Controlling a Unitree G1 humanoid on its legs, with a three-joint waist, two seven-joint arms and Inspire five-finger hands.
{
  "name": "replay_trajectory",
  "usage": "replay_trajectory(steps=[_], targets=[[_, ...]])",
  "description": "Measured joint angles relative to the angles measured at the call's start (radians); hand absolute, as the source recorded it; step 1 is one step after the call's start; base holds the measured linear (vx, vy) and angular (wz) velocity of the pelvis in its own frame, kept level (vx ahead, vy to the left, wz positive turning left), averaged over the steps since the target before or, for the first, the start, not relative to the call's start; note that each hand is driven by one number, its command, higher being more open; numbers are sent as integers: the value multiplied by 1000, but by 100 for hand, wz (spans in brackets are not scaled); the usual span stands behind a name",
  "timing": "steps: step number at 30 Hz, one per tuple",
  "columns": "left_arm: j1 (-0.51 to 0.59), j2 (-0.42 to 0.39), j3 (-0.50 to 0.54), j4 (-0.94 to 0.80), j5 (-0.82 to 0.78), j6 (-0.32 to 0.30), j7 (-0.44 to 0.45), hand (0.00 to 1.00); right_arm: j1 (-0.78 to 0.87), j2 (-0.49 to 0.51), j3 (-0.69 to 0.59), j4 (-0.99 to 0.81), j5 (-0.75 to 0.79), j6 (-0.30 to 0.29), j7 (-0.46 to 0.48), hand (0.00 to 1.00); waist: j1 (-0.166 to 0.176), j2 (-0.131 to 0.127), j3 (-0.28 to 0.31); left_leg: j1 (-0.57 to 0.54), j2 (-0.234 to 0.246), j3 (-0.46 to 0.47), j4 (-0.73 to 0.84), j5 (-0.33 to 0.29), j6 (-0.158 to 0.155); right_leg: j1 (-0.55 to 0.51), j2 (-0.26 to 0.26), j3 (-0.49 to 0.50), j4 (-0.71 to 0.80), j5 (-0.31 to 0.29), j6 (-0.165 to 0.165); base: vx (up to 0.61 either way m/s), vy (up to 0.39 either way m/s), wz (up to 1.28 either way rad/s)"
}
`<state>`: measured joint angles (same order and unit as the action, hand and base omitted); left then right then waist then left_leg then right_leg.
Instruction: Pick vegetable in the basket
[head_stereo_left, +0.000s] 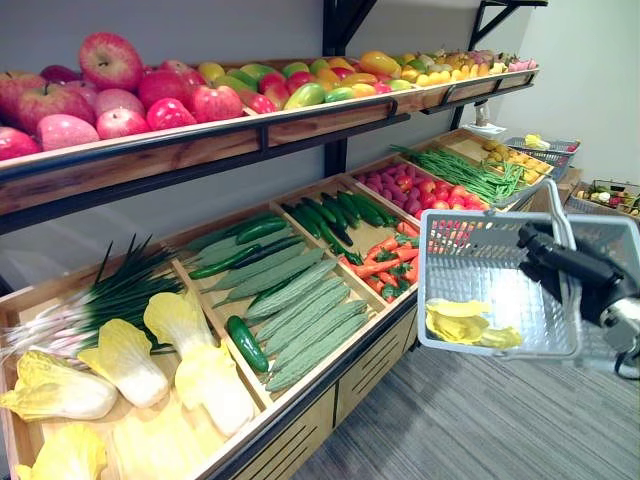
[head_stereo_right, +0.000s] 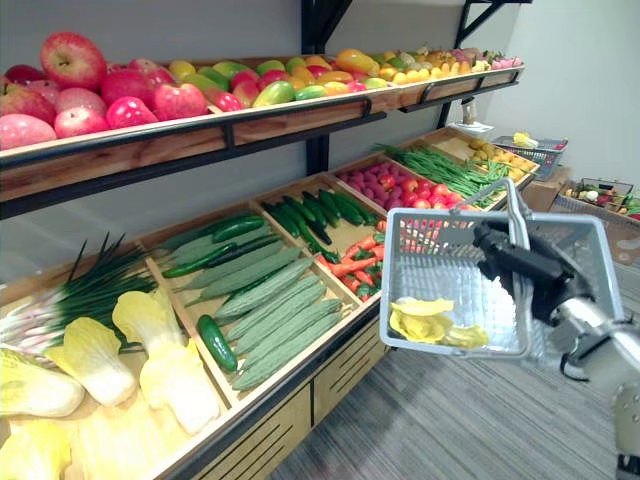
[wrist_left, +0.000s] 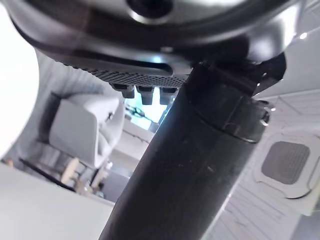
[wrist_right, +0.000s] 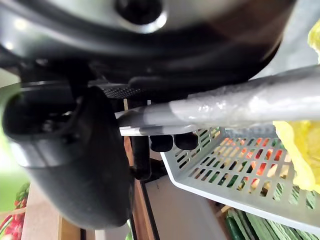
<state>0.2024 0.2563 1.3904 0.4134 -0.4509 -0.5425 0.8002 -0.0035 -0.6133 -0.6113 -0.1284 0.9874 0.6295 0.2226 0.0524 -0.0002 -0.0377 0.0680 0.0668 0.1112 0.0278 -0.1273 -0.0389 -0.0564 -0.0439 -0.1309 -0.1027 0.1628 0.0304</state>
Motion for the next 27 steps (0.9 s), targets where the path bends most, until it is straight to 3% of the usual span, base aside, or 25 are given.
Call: replay_trajectory(steps=[2,7,11,14,18,22,27], targets=[[21,-43,0,84,-23,-2,-26,100,43,74,-2,13,0,-15,-9,0,-2,-1,1,0,-1,-4,1,0,0,0,-2,-3,2,-2,1,16,26,8],[58,-213,-27,276,-169,-2,-201,100,157,232,-5,88,-1,-23,-52,0,-6,-9,15,-1,-6,-12,1,-1,2,2,-8,-9,3,-7,9,34,36,4],[58,-231,-73,449,-299,26,-317,100,167,282,-4,154,-1,-46,-82,0,-9,-22,26,1,-8,-14,7,-4,7,6,-7,-9,2,-8,9,0,0,0],[59,-237,-94,590,-393,89,-411,100,167,296,-5,222,-2,-132,-116,0,-21,-29,30,7,-12,-11,9,-5,9,6,-7,-3,0,-6,11,-9,8,-3],[69,-241,-216,664,-451,201,-463,100,175,296,-51,335,1,-214,-123,0,-31,-29,34,11,-12,4,7,-10,6,7,-6,11,0,-6,12,-18,16,-9],[70,-248,-336,705,-487,297,-527,100,198,296,-87,406,10,-257,-123,0,-54,-10,47,20,-10,27,11,-24,5,9,-5,35,2,-5,14,-6,21,-20],[58,-252,-544,711,-520,364,-593,100,207,301,-63,597,35,-279,-116,0,-62,-1,57,39,-2,45,12,-31,3,18,5,53,3,-7,13,9,-2,-12]])
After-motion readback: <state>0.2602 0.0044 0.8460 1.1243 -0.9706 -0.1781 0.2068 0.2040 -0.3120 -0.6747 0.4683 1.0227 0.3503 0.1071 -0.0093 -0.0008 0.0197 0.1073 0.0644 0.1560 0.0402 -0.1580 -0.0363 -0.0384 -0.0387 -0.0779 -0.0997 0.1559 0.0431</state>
